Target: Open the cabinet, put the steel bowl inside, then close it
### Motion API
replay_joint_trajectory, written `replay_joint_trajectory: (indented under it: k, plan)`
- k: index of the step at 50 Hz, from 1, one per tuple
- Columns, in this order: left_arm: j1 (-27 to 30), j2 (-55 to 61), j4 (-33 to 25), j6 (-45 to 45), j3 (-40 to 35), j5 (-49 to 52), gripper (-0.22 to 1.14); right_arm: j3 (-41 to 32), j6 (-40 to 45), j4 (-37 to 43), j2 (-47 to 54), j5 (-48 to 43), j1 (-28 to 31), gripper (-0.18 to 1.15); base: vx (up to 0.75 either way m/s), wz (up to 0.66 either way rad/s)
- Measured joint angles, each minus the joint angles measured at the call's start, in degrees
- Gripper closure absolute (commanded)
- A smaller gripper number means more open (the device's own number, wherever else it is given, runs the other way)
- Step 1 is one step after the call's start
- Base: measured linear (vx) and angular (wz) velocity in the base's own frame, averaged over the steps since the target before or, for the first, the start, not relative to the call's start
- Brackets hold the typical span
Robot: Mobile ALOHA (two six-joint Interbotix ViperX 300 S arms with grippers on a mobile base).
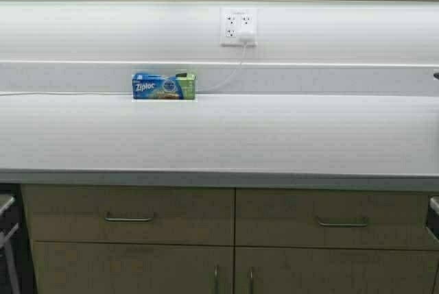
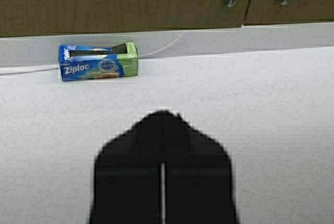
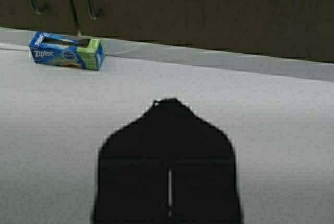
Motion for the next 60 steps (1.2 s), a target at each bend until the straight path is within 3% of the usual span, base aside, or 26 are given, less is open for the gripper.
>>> replay_joint_trajectory:
  k: [60]
  plan:
    - [-0.1, 0.0, 0.0, -0.2, 0.7, -0.4, 0.86, 0.0, 0.0, 0.0, -0.4, 0.0, 0.0, 0.91, 0.0, 0.0]
